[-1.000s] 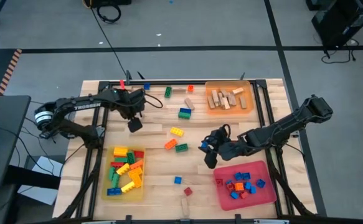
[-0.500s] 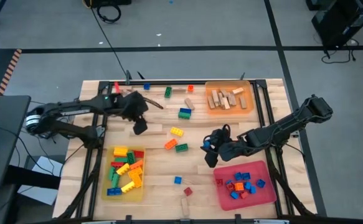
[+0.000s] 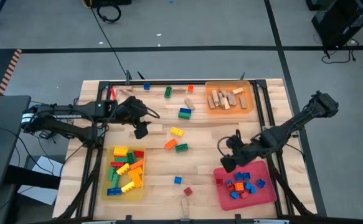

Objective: Sort blocks by size
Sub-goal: Put the small blue game piece into the red bin

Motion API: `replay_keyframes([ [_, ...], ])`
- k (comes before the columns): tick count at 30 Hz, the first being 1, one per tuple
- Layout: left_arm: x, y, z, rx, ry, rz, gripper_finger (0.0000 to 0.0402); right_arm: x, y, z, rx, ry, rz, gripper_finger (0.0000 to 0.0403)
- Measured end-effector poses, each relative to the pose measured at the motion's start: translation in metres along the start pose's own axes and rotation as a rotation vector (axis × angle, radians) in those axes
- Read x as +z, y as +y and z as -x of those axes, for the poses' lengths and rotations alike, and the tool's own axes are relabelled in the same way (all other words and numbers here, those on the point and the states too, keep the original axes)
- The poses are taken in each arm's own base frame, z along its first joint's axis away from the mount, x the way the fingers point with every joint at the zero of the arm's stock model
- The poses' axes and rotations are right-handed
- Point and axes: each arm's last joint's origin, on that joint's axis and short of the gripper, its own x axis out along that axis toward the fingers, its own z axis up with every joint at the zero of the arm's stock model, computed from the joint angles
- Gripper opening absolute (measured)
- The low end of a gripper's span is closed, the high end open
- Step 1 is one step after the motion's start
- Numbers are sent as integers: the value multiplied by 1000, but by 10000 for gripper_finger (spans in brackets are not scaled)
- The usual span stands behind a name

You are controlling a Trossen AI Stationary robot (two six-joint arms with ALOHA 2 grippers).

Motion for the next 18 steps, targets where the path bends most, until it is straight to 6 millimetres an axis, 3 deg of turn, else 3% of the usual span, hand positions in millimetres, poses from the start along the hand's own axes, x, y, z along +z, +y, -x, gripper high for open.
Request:
replay_keyframes([
  [10,2,1,0,30,-25,10,252,-51,-30,10,-306,100,-171,163],
  [18,5,0,0,25,-58,16,252,-70,-36,-9,-449,55,-183,170],
])
